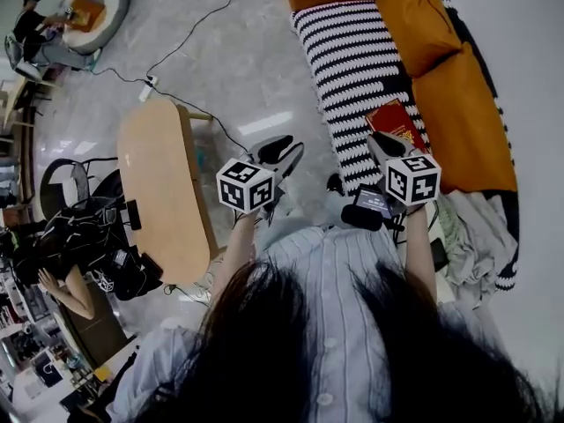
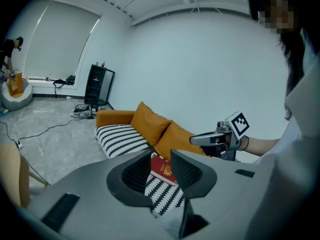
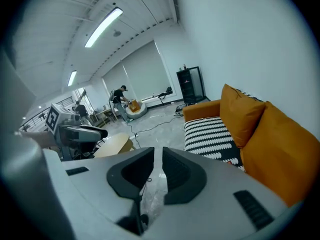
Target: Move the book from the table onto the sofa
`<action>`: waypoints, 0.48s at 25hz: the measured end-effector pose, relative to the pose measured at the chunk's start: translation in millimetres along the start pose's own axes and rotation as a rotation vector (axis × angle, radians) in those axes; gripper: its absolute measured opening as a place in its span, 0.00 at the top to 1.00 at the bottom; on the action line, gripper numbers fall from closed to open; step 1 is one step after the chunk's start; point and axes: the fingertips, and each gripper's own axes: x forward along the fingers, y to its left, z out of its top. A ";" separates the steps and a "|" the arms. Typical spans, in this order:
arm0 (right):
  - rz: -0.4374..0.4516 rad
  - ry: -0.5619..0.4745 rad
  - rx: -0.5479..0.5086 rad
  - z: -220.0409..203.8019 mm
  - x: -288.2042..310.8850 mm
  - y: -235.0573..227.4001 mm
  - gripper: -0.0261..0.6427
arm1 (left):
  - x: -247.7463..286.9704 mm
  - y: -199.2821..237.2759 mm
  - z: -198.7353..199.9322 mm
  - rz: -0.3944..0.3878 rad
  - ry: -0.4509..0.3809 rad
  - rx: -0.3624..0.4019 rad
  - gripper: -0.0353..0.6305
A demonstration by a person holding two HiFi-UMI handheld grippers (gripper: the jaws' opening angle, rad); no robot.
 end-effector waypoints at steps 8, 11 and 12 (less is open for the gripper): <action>0.111 0.012 -0.055 -15.1 23.9 109.9 0.87 | -99.1 20.3 -46.0 0.067 -0.020 -0.017 0.75; 0.130 0.002 -0.050 -29.1 27.0 152.2 0.87 | -139.1 22.0 -65.9 0.074 -0.029 -0.022 0.75; 0.129 -0.005 -0.045 -34.3 27.0 164.0 0.87 | -150.6 23.0 -73.7 0.075 -0.026 -0.020 0.75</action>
